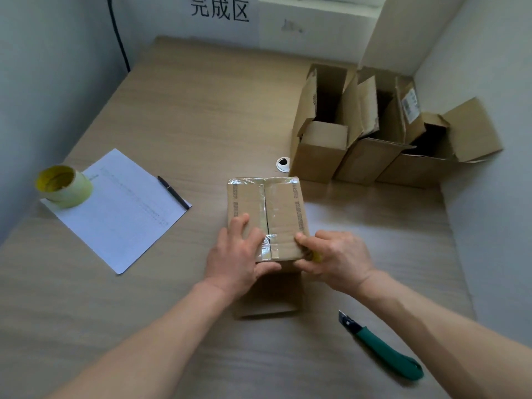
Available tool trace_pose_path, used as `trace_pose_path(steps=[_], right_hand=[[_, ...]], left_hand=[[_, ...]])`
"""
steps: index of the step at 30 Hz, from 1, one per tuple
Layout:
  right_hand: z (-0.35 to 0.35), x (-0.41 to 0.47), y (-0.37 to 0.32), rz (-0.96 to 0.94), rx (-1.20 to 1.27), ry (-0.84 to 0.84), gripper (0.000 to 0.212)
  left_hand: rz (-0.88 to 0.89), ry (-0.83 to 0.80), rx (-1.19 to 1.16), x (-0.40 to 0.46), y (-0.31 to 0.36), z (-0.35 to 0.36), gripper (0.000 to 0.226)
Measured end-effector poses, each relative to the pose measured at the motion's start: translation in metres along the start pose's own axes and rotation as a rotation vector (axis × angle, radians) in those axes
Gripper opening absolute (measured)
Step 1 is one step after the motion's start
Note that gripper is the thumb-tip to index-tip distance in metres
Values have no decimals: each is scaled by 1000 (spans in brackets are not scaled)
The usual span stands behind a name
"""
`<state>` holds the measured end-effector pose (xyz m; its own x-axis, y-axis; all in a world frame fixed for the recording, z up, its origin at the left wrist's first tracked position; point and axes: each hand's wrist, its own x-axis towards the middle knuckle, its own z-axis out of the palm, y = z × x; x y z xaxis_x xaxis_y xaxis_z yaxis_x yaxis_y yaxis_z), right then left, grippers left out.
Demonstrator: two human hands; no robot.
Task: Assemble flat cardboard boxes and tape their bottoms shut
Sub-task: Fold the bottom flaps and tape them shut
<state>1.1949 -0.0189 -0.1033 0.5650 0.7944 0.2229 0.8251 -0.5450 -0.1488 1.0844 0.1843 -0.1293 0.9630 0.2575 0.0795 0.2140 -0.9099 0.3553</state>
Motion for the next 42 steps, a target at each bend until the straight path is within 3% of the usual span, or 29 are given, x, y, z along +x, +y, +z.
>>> trace_pose_path(steps=[8, 11, 15, 17, 21, 27, 33, 38, 40, 42], right_hand=[[-6, -18, -26, 104, 34, -45, 55], [-3, -37, -39, 109, 84, -54, 55], [-3, -42, -44, 109, 82, -35, 54], [-4, -41, -42, 109, 83, -32, 53], [-4, -42, -41, 125, 115, -67, 52], [-16, -37, -30, 210, 213, -390, 59], [-37, -41, -23, 343, 490, -667, 69], [-36, -55, -21, 383, 624, -673, 96], [-35, -60, -19, 436, 680, -625, 99], [-32, -67, -21, 496, 747, -567, 97]], left_hand=[[171, -201, -325, -11, -45, -25, 66], [204, -56, -400, -37, -50, -15, 56], [23, 183, -578, -54, -33, 6, 23], [-22, 226, -594, -56, -26, 11, 22], [37, 170, -494, -56, -32, 9, 31], [58, 49, -355, -59, -30, -8, 40], [136, -43, -227, -74, -25, -26, 42], [246, -26, 293, -66, 8, -49, 23], [277, -189, 231, -54, 37, -49, 42], [287, -390, -2, -48, 62, -39, 64]])
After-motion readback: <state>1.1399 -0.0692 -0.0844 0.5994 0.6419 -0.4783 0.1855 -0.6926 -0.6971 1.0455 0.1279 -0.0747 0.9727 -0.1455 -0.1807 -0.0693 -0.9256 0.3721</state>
